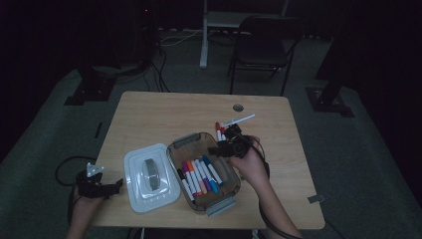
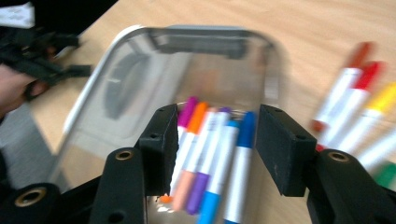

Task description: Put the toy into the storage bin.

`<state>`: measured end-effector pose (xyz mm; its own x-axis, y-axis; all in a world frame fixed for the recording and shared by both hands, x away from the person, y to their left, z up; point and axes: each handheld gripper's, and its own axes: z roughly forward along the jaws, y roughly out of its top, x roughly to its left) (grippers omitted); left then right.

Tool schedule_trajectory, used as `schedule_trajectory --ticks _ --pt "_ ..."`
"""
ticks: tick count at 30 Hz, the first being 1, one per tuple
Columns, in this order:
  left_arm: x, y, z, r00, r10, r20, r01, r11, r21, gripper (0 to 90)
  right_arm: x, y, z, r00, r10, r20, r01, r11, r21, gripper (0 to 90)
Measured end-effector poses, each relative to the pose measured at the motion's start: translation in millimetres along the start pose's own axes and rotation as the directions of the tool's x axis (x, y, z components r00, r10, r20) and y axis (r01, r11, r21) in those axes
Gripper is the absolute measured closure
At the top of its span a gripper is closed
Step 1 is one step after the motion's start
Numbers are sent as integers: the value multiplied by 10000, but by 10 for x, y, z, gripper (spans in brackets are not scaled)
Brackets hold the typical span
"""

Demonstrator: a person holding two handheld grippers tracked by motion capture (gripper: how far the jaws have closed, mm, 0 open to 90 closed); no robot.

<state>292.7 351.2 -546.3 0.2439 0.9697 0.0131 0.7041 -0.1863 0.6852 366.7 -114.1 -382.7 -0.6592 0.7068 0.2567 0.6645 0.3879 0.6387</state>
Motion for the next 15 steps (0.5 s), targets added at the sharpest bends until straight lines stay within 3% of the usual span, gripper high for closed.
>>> schedule_trajectory --ticks 7,12,15 --pt "0 0 -1 10000 9 -1 -9 10000 8 5 -330 -152 -177 9945 658 820 -636 9975 -301 491" --pt "-1 0 -1 10000 -12 6 12 10000 11 5 -562 -332 -109 9817 1224 1460 -1221 9925 -110 491" --pt "-1 0 -1 10000 -10 7 10 10000 15 5 -719 -468 -2 9691 1474 1979 -1529 9882 125 505"
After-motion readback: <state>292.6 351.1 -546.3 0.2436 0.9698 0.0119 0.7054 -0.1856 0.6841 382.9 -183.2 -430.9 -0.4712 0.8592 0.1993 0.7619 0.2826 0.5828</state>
